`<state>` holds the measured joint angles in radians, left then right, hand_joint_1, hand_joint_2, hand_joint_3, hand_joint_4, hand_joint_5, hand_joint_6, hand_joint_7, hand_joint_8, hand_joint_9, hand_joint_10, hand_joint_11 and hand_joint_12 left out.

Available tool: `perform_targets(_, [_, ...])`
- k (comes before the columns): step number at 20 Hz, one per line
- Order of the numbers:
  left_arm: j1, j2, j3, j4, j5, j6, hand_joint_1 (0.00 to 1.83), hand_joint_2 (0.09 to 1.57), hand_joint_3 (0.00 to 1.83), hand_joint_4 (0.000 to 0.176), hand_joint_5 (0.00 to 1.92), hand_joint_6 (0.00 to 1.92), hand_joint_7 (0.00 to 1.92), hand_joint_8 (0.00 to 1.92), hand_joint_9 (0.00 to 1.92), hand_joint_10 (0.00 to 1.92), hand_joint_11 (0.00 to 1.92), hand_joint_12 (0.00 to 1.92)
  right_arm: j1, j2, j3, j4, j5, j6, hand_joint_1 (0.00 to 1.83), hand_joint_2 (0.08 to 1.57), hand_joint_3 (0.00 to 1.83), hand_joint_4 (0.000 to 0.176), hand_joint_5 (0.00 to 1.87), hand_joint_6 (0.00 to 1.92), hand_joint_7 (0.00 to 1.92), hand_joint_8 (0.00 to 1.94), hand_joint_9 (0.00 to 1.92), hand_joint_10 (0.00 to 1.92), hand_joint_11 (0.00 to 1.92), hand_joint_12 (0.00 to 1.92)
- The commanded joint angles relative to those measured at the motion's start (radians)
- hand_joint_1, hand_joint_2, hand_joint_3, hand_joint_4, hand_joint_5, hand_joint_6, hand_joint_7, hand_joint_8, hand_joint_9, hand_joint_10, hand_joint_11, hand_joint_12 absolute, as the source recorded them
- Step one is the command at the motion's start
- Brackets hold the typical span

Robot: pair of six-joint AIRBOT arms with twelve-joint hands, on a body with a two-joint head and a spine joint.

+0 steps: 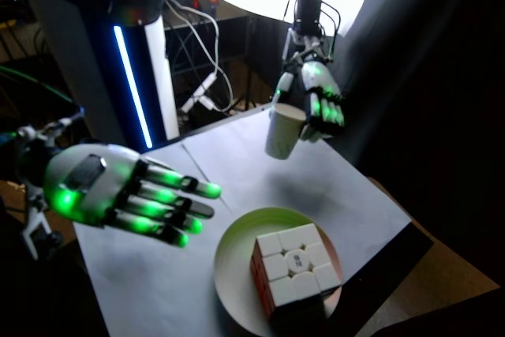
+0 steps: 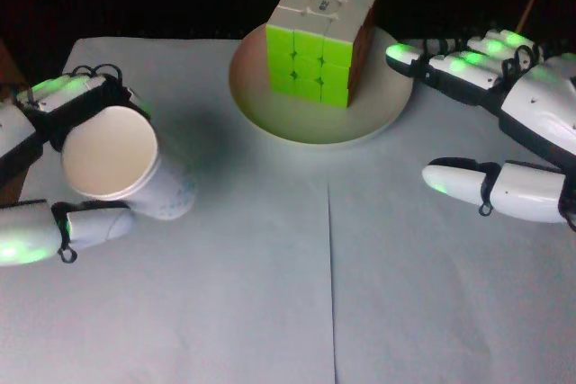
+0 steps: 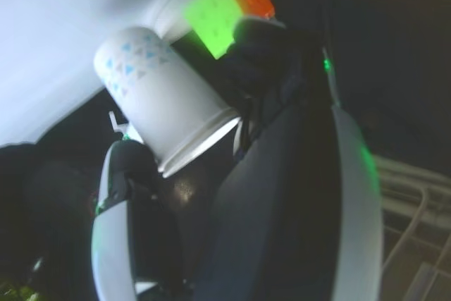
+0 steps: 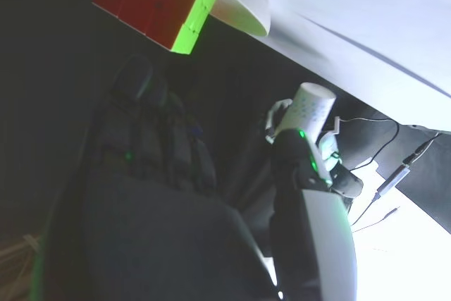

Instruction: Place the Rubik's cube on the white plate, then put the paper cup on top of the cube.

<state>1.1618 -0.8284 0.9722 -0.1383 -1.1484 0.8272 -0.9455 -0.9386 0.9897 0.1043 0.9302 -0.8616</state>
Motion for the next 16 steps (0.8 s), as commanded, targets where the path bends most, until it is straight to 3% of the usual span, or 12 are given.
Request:
perform_targets(1, [-0.016,0.010,0.005,-0.006,-0.126,-0.004,0.83,1.17,0.00,0.097,0.22,1.01,0.27,0.94,0.18,1.35,0.04,1.86,0.007,-0.002,0.003,0.001,0.127,0.002,0.57,1.27,0.00,0.036,0.07,0.00,0.19,0.00,0.03,0.66,0.00,1.14])
perform_targets(2, [-0.027,0.011,0.008,-0.003,-0.120,-0.004,0.83,1.17,0.00,0.082,0.23,0.98,0.29,0.88,0.20,1.24,0.04,1.78,0.007,-0.003,0.004,0.002,0.127,0.002,0.61,1.26,0.00,0.027,0.09,0.01,0.20,0.01,0.05,0.66,0.00,1.19])
perform_targets(3, [-0.051,0.013,0.015,0.005,-0.106,-0.004,0.82,1.18,0.00,0.069,0.27,0.95,0.36,0.78,0.25,1.15,0.07,1.70,0.007,-0.003,0.004,0.002,0.127,0.002,0.60,1.25,0.00,0.040,0.09,0.01,0.19,0.00,0.04,0.66,0.00,1.17])
perform_targets(4, [-0.082,0.013,0.027,0.019,-0.084,-0.004,0.88,1.18,0.00,0.041,0.26,1.00,0.28,1.04,0.21,1.38,0.11,1.81,0.007,-0.003,0.004,0.002,0.127,0.002,0.56,1.25,0.00,0.044,0.07,0.00,0.19,0.00,0.04,0.65,0.00,1.17])
perform_targets(6, [-0.152,0.011,0.049,0.051,-0.034,-0.003,0.98,1.17,0.00,0.025,0.22,1.19,0.20,1.38,0.15,1.70,0.13,1.92,0.007,-0.003,0.005,0.002,0.127,0.002,0.48,1.26,0.00,0.021,0.07,0.00,0.23,0.01,0.06,0.71,0.00,1.28])
perform_targets(8, [-0.215,0.001,0.077,0.069,0.016,-0.004,0.97,1.19,0.00,0.049,0.24,1.19,0.17,1.48,0.15,1.76,0.17,1.92,0.007,-0.003,0.006,0.002,0.127,0.002,0.55,1.25,0.00,0.024,0.08,0.00,0.21,0.00,0.04,0.72,0.00,1.26])
perform_targets(9, [-0.243,-0.006,0.093,0.077,0.044,-0.006,0.93,1.22,0.01,0.076,0.21,1.25,0.16,1.47,0.13,1.71,0.11,1.92,0.007,-0.003,0.006,0.002,0.127,0.002,0.55,1.24,0.00,0.052,0.08,0.00,0.19,0.00,0.04,0.70,0.00,1.22])
perform_targets(11, [-0.316,-0.025,0.134,0.113,0.103,-0.040,0.96,1.19,0.00,0.103,0.18,1.24,0.13,1.47,0.08,1.71,0.06,1.92,0.007,-0.004,0.007,0.002,0.127,0.002,0.55,1.24,0.00,0.065,0.07,0.00,0.17,0.00,0.05,0.63,0.00,1.17])
perform_targets(12, [-0.368,-0.038,0.158,0.143,0.150,-0.050,0.98,1.18,0.00,0.106,0.18,1.27,0.12,1.50,0.07,1.73,0.05,1.92,0.007,-0.004,0.007,0.002,0.127,0.002,0.54,1.25,0.00,0.061,0.06,0.00,0.17,0.00,0.05,0.62,0.00,1.16])
perform_targets(13, [-0.409,-0.046,0.172,0.167,0.186,-0.051,0.97,1.17,0.00,0.100,0.20,1.26,0.14,1.57,0.12,1.81,0.13,1.92,0.007,-0.004,0.007,0.002,0.127,0.002,0.43,1.29,0.01,0.031,0.04,0.00,0.19,0.01,0.10,0.60,0.00,1.24])
perform_targets(15, [-0.498,-0.074,0.205,0.213,0.260,-0.052,0.93,1.17,0.00,0.093,0.22,1.26,0.16,1.59,0.13,1.85,0.15,1.92,0.007,-0.004,0.007,0.002,0.127,0.002,0.47,1.27,0.00,0.036,0.05,0.00,0.20,0.01,0.08,0.63,0.00,1.27])
perform_targets(16, [-0.542,-0.096,0.232,0.233,0.297,-0.064,0.86,1.18,0.00,0.139,0.22,1.25,0.15,1.53,0.12,1.81,0.13,1.92,0.005,-0.004,0.007,0.002,0.127,0.002,0.58,1.25,0.00,0.046,0.07,0.01,0.19,0.00,0.05,0.63,0.00,1.20])
